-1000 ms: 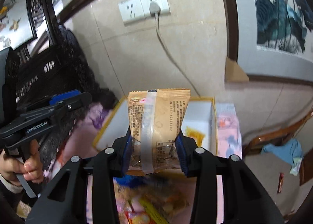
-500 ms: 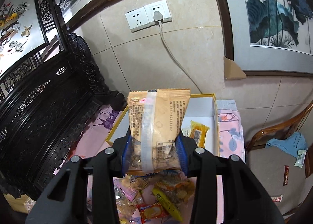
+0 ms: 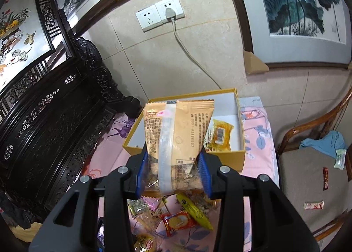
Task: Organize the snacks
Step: 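Carry the round bread pack into the yellow box and open left tool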
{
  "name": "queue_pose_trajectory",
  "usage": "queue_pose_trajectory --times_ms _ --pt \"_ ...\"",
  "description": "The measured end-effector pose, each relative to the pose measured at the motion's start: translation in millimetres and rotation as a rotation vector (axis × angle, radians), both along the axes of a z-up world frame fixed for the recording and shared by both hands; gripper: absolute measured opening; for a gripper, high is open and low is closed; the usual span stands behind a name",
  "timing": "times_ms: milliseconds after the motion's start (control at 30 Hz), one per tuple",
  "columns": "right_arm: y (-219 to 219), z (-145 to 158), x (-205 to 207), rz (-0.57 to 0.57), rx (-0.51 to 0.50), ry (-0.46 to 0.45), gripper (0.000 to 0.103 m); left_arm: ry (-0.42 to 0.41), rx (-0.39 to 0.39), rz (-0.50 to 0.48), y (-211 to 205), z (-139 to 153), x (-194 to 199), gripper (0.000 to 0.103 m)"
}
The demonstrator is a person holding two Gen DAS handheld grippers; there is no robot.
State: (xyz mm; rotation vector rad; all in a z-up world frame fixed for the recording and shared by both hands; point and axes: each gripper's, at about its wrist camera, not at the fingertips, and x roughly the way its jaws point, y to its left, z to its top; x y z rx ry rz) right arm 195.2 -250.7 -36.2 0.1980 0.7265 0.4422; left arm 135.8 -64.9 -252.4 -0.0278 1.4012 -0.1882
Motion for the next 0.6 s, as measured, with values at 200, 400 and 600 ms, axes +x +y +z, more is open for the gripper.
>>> queue_pose_trajectory --times_ms 200,400,600 --pt "-6 -7 -5 -0.009 -0.005 0.019 0.041 -0.136 -0.026 0.066 26 50 -3 0.057" --pt "-8 -5 1 -0.014 -0.005 0.018 0.041 -0.310 -0.040 0.133 50 118 21 0.057" --pt "-2 8 20 -0.003 -0.021 -0.023 0.041 -0.459 -0.056 0.146 68 175 72 0.057"
